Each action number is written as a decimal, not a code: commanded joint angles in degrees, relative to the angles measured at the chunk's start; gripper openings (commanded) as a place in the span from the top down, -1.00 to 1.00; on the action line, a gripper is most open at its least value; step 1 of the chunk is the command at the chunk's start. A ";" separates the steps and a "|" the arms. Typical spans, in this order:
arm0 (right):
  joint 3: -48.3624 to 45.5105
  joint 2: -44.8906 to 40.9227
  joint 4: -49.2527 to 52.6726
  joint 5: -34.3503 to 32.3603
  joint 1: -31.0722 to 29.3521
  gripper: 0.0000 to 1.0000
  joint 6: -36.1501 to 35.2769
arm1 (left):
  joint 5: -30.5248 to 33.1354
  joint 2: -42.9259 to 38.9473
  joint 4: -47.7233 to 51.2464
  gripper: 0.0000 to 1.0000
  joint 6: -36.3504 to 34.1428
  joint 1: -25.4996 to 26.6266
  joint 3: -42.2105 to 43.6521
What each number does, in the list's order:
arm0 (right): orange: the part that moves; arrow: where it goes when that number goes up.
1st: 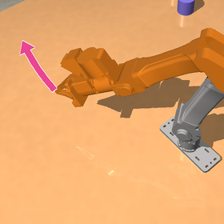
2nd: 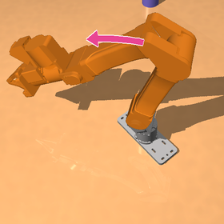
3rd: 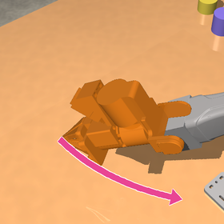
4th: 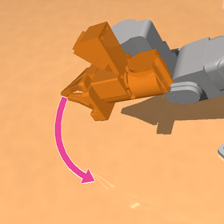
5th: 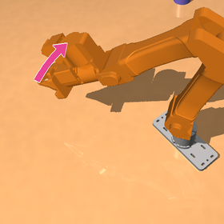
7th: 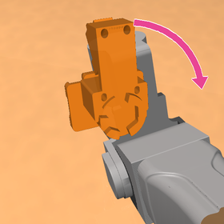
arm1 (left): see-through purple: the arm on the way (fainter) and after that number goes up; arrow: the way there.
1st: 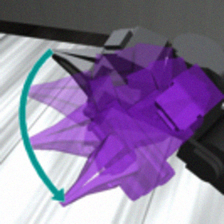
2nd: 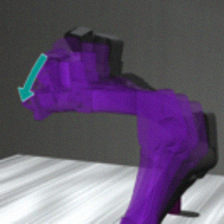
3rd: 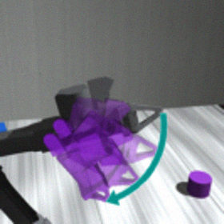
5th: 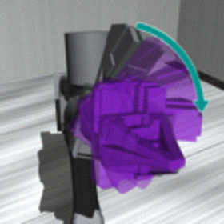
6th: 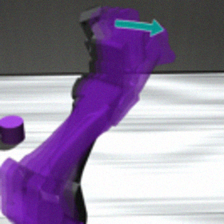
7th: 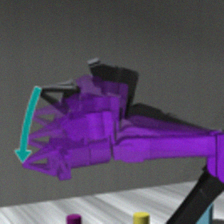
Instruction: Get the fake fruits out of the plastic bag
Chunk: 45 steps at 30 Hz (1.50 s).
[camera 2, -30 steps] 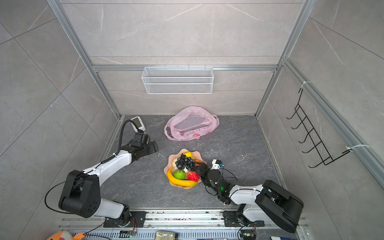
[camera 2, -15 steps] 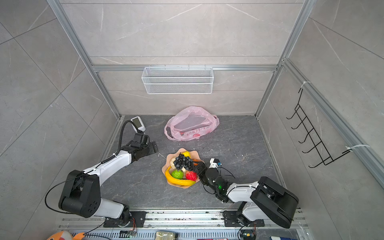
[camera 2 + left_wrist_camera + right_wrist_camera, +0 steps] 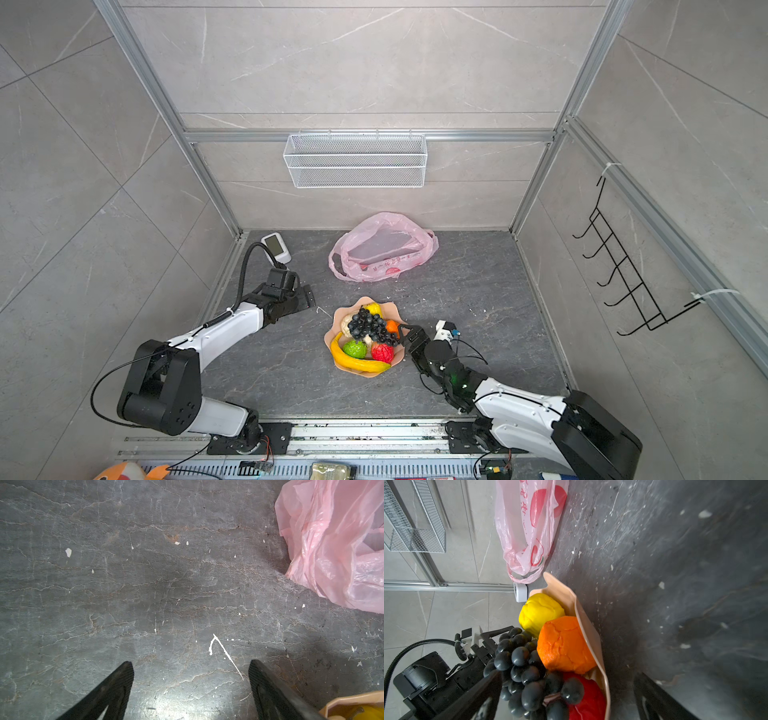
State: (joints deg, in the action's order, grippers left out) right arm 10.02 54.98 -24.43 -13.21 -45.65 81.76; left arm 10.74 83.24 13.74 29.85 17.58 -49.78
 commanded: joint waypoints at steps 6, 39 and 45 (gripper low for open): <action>19.19 -9.60 43.75 -17.28 4.61 -1.00 -30.61 | 18.89 -13.31 -5.30 -1.00 -6.16 2.61 5.90; 10.67 31.03 -25.00 7.46 42.64 -1.00 -78.54 | 5.43 2.26 -64.95 -1.00 -29.27 -15.75 30.82; 9.92 31.85 -27.80 9.06 42.66 -1.00 -79.95 | 5.72 3.02 -66.62 -1.00 -29.53 -15.90 30.95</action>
State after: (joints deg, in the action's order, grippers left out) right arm 20.43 86.65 -47.94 -7.73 -2.96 2.74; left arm 17.96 86.61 -49.43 -0.12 2.09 -18.09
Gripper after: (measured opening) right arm 0.992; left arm 0.998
